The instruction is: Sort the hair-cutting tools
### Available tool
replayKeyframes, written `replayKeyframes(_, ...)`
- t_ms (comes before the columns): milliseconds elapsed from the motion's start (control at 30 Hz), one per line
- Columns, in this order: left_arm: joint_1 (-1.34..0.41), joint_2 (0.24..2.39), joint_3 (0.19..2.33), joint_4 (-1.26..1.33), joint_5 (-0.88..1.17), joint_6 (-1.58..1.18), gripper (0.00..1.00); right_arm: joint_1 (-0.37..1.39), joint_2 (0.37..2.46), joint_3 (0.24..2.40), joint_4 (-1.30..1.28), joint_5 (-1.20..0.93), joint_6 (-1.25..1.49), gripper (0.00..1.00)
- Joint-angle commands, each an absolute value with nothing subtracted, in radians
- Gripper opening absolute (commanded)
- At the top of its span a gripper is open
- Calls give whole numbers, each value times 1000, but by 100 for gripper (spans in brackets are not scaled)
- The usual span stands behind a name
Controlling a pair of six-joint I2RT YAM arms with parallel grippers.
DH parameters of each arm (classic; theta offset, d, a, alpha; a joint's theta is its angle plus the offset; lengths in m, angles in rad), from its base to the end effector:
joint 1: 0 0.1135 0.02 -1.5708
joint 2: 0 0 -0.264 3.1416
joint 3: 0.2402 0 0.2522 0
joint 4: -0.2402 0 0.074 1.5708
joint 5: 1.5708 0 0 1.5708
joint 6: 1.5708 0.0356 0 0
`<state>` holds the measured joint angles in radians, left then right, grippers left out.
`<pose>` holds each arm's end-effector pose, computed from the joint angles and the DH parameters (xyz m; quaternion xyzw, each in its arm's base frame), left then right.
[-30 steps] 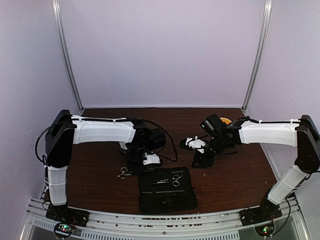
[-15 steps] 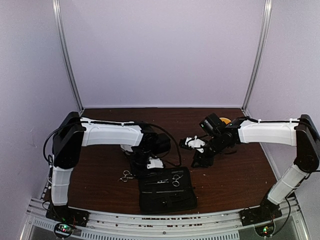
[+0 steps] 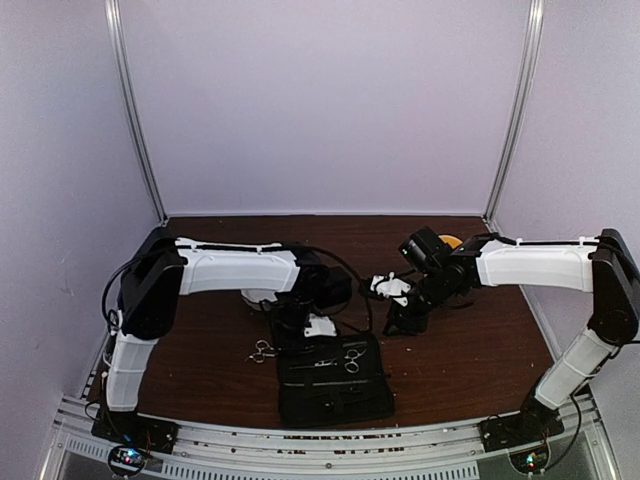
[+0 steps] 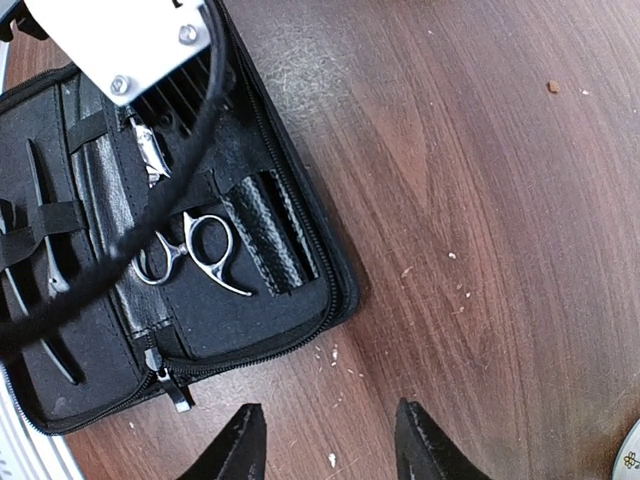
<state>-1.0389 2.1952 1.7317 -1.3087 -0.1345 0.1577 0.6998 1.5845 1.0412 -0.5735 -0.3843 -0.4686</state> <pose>0.2062 -0.3410 0.1648 -0.5647 -0.8164 -0.1032 0.0622 0.2295 0.2107 0.2060 -0.5633 0.7741 0.2103 0.1980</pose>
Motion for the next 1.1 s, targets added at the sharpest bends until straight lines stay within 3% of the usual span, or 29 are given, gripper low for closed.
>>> replayKeyframes(0, -1052, 2243, 1818, -1322, -131, 193, 6, 696, 1583, 1065, -586, -373, -481, 45)
replayKeyframes(333, -1075, 2329, 1961, -1324, -118, 225, 6, 697, 1556, 1059, -583, -375, -480, 45)
replayKeyframes(1067, -1080, 2348, 1982, -1150, -3, 204, 9, 695, 1565, 1061, -581, -357, -479, 45)
